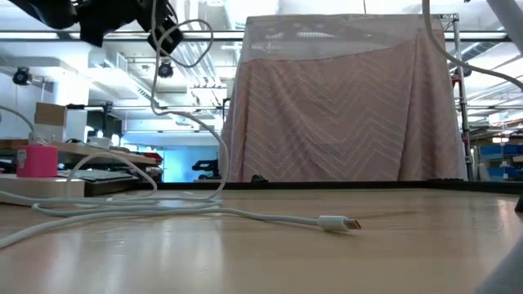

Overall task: Insert USB
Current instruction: Insert the white USB cable into the black charger adapter

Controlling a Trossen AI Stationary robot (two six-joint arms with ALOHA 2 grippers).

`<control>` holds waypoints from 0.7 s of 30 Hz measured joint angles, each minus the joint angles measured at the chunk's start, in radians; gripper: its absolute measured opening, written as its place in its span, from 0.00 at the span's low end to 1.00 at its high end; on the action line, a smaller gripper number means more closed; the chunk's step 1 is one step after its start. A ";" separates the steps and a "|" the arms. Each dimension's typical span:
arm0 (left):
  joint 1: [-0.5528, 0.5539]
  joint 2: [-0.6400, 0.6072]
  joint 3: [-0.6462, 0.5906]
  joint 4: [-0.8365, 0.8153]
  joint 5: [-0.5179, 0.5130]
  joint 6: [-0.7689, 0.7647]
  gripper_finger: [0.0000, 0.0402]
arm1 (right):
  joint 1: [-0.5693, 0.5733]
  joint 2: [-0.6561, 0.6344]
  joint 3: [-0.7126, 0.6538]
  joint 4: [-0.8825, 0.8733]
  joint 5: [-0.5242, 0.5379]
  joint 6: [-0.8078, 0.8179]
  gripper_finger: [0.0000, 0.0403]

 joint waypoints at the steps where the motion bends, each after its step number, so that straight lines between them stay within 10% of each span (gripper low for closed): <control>1: -0.001 0.006 0.000 0.007 -0.001 -0.001 0.28 | 0.000 0.000 0.000 0.004 0.000 -0.001 0.32; 21: -0.019 0.026 -0.001 0.059 0.002 0.022 0.01 | -0.009 -0.001 0.000 -0.018 -0.010 0.002 0.32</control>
